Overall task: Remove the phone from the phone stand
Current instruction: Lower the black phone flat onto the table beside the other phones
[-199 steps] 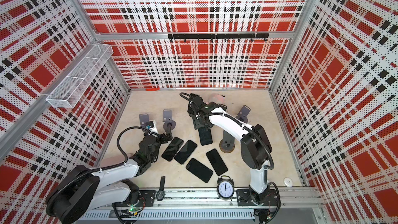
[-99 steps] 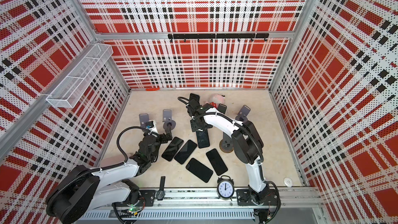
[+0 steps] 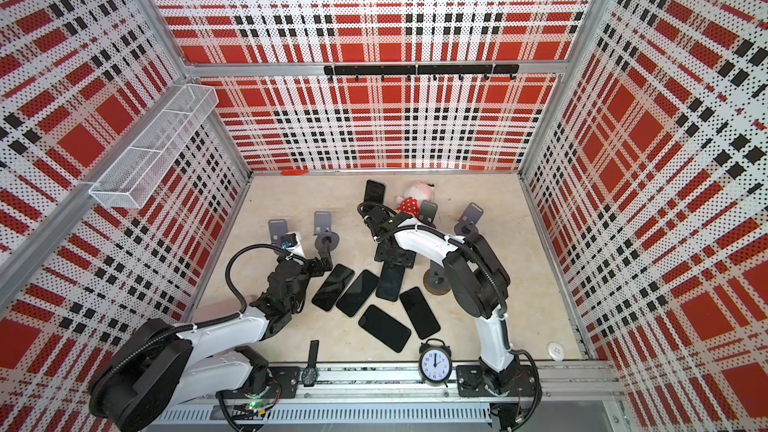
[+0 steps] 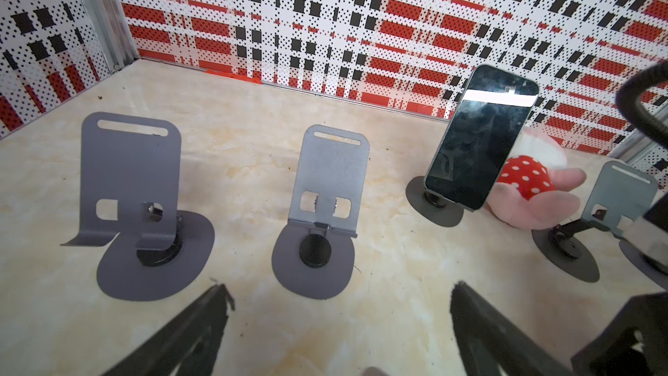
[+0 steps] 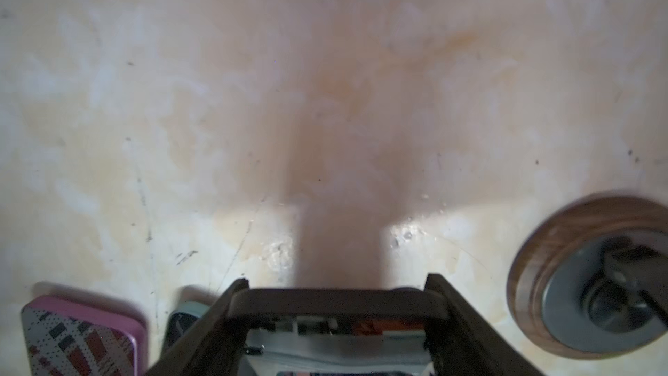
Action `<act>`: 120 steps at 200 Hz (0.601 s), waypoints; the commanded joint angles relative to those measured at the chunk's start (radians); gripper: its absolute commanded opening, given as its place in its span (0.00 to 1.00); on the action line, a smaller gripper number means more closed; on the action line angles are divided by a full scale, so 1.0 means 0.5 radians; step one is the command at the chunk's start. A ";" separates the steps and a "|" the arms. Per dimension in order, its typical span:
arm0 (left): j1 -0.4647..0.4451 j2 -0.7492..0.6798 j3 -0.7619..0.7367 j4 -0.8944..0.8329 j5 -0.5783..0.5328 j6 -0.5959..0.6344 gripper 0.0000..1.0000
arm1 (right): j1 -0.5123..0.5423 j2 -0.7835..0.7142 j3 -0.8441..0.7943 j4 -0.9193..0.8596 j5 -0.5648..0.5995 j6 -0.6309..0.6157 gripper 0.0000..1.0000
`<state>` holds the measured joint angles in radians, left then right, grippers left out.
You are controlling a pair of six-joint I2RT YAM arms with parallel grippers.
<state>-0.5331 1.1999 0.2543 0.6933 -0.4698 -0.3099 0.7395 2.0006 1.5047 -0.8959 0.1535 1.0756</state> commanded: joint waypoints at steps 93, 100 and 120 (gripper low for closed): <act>0.022 0.022 0.062 -0.003 0.054 -0.025 0.98 | 0.031 -0.119 -0.089 -0.147 0.212 0.621 0.73; 0.023 0.024 0.059 -0.005 0.050 -0.030 0.98 | 0.031 -0.116 -0.086 -0.157 0.236 0.634 0.73; 0.025 0.030 0.065 -0.003 0.079 -0.034 0.98 | 0.021 -0.094 -0.078 -0.190 0.246 0.662 0.73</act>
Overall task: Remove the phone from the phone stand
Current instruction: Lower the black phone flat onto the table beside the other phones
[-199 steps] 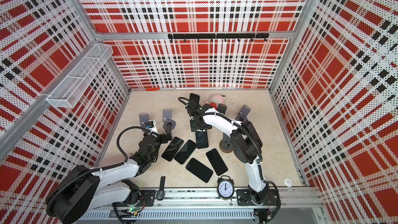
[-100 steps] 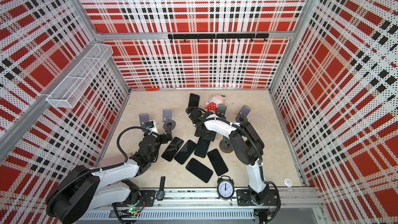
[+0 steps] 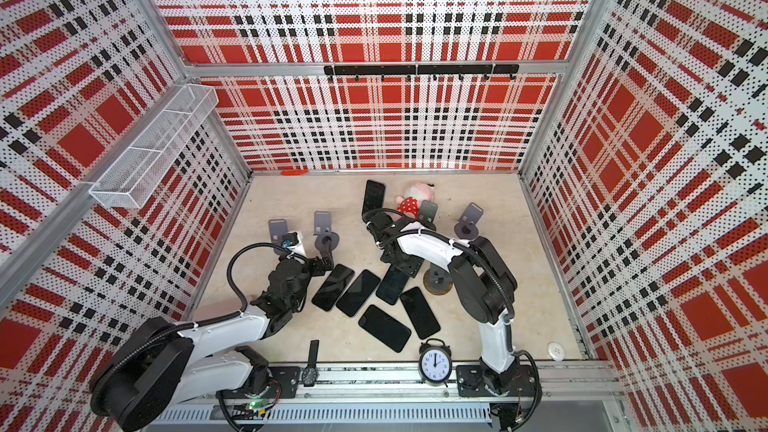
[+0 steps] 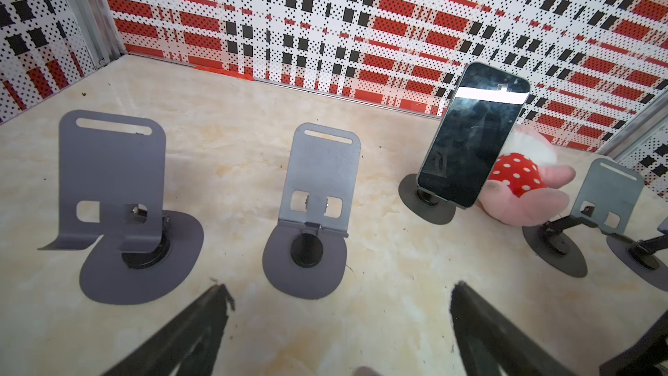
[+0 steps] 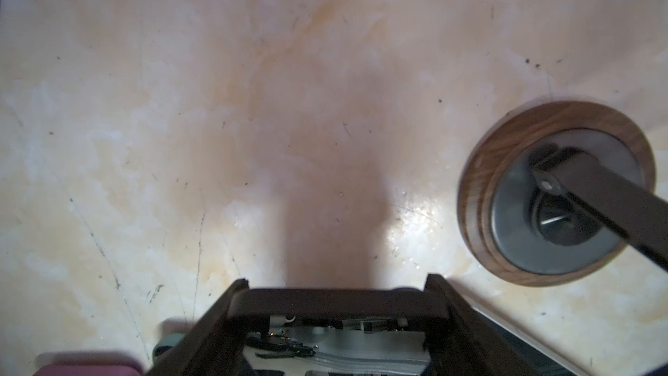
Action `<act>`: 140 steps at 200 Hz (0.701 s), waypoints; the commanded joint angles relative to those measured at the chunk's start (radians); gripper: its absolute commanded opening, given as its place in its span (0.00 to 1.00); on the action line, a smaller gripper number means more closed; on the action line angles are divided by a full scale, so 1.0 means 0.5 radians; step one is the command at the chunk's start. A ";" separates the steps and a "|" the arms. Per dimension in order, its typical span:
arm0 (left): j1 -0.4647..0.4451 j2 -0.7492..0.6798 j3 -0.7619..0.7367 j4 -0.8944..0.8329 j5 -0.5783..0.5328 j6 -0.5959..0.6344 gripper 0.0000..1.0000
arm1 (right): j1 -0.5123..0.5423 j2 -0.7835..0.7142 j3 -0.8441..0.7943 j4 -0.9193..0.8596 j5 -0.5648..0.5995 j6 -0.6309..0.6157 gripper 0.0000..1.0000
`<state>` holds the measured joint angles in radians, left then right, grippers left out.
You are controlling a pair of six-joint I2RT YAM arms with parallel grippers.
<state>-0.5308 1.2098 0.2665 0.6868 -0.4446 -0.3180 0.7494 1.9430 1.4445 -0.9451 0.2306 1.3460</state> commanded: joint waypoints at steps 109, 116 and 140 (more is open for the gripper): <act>0.022 0.010 0.038 0.008 0.009 -0.027 0.98 | -0.062 0.150 0.178 -0.100 0.003 0.194 0.71; 0.020 0.010 0.038 0.009 0.009 -0.026 0.98 | -0.063 0.163 0.178 -0.071 -0.020 0.197 0.71; 0.022 0.012 0.038 0.009 0.021 -0.027 0.98 | -0.063 0.218 0.237 -0.039 -0.035 0.192 0.70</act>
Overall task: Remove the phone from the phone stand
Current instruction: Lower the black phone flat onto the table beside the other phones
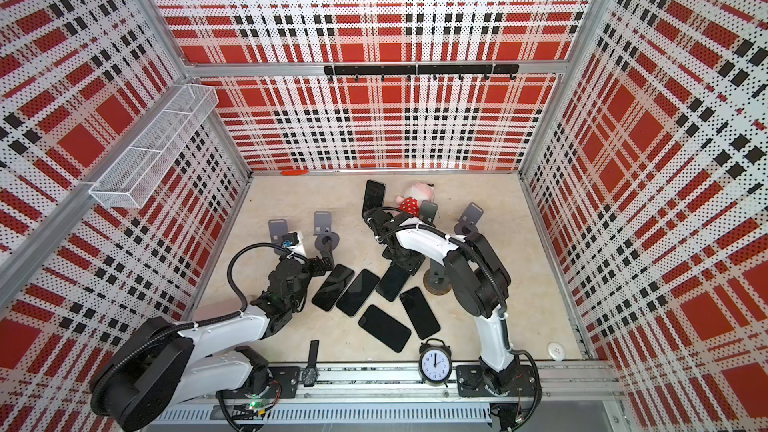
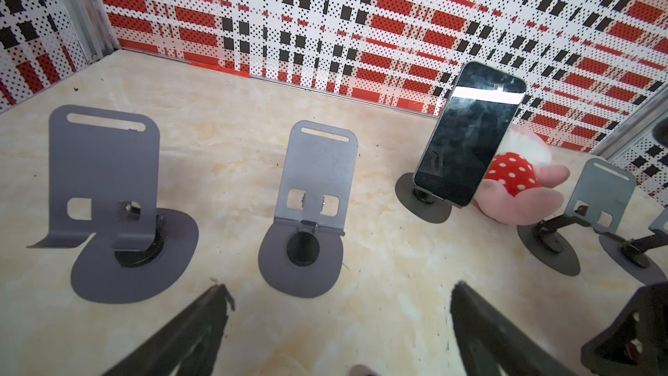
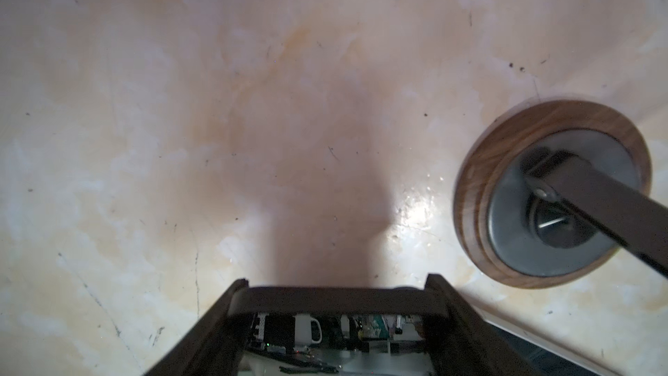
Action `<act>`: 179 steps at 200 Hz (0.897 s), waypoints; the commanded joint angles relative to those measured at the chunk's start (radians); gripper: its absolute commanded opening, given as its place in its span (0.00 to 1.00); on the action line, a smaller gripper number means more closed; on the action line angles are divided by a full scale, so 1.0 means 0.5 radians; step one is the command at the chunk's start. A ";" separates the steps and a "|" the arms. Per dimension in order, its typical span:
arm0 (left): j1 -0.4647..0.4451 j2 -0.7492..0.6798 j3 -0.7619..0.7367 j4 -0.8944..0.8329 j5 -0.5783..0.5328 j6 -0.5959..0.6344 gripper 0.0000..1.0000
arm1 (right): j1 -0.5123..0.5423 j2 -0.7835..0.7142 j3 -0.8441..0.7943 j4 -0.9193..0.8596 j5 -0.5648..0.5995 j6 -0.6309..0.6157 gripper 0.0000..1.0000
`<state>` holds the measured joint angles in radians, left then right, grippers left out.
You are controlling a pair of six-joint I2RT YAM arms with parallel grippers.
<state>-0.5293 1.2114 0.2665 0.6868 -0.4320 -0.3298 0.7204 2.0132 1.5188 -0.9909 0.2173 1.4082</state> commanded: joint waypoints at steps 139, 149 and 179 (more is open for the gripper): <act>0.022 0.012 0.038 0.010 0.010 -0.011 0.98 | 0.000 0.106 0.019 0.126 -0.267 -0.030 0.70; 0.020 0.013 0.038 0.009 0.008 -0.013 0.98 | -0.011 0.118 0.037 0.107 -0.270 -0.052 0.70; 0.022 0.016 0.041 0.008 0.014 -0.012 0.98 | -0.012 0.143 0.089 0.046 -0.270 -0.138 0.70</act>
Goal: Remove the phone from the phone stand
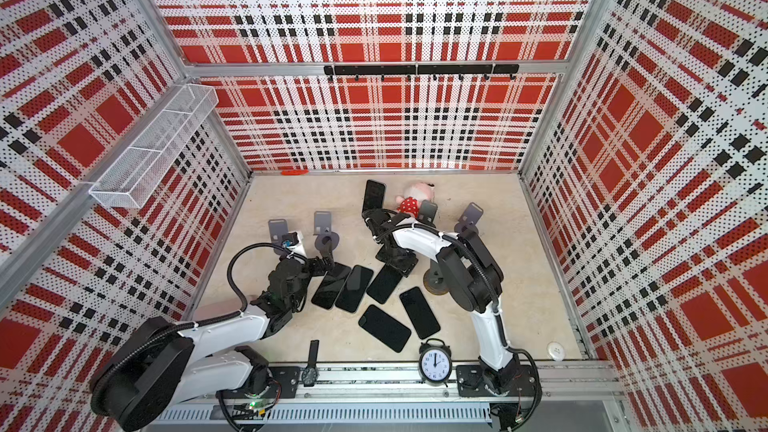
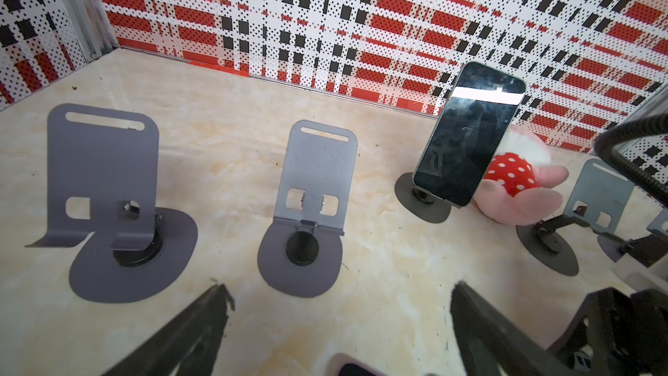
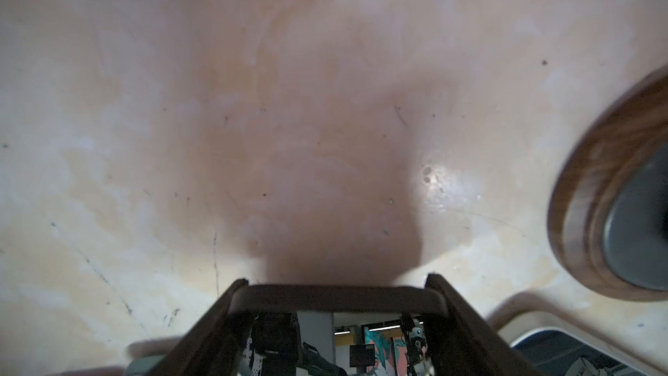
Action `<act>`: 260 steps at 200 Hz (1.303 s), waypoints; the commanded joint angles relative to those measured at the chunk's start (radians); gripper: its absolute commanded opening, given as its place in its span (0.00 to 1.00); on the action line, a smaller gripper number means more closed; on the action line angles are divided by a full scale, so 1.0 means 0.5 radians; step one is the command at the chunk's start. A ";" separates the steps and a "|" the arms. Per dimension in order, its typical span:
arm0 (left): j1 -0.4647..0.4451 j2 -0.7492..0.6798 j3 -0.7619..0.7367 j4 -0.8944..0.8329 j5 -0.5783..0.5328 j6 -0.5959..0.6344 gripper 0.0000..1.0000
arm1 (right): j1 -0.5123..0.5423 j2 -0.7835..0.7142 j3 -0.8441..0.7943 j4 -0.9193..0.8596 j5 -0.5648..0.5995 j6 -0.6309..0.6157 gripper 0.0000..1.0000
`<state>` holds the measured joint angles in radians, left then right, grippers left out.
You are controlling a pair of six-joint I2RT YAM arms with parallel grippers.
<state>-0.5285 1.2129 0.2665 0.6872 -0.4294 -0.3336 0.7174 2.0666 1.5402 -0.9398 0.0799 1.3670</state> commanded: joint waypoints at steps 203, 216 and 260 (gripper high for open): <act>0.020 0.010 0.041 0.006 0.005 -0.002 0.98 | -0.010 0.135 0.129 -0.178 0.015 -0.284 0.70; 0.021 0.013 0.038 0.004 -0.020 0.001 0.98 | -0.010 0.114 0.085 -0.153 -0.017 -0.274 0.70; 0.023 0.017 0.041 0.003 -0.017 0.002 0.98 | -0.011 0.091 0.019 -0.133 -0.084 -0.301 0.70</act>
<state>-0.5285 1.2179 0.2665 0.6868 -0.4263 -0.3336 0.7128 2.1242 1.5841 -0.9810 0.0574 1.2198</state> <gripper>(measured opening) 0.982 0.753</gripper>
